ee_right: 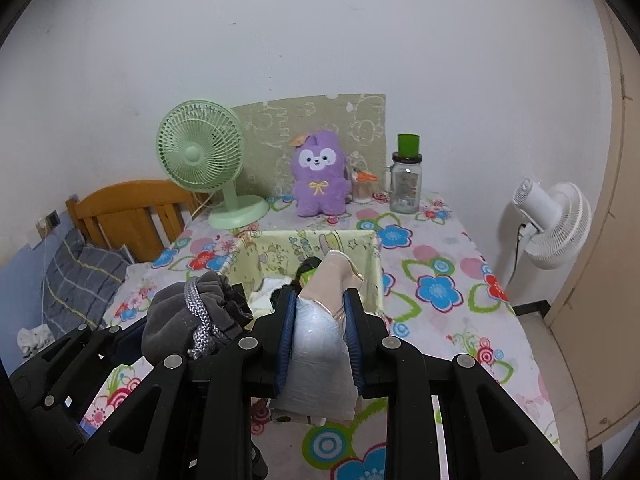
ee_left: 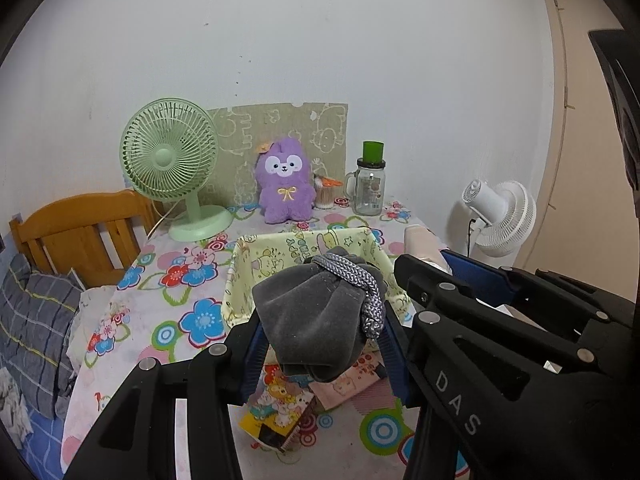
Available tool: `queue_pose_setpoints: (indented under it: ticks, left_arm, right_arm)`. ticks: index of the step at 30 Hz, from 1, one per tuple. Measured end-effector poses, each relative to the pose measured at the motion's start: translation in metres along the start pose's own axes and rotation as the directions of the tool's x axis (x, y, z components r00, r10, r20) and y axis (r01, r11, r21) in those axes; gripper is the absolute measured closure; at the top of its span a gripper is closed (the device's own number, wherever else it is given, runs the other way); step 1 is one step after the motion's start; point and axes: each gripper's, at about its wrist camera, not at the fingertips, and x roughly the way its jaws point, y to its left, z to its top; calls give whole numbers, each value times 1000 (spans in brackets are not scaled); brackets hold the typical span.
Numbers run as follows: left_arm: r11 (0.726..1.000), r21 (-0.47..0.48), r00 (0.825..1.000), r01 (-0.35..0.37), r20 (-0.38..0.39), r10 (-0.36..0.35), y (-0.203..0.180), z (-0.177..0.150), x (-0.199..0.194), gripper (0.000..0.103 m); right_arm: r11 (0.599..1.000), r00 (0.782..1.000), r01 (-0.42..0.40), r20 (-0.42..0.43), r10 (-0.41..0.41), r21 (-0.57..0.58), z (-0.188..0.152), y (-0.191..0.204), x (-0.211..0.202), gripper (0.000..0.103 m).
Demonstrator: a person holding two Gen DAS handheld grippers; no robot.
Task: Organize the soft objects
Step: 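Lift the grey socks with the left tool while the right tool carries the white cloth over the box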
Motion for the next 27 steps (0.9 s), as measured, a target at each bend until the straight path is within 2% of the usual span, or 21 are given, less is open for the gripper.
queue_pose_setpoints:
  ticks: [19, 27]
  left_arm:
    - [1000, 9, 1000, 0, 1, 0, 5, 29, 40, 51]
    - [1000, 1, 1000, 3, -10, -3, 13, 43, 69, 51]
  right_arm:
    - [1000, 1000, -2, 9, 2, -10, 32, -6, 42, 76]
    - [1000, 1000, 1, 2, -1, -17, 45, -9, 69, 76]
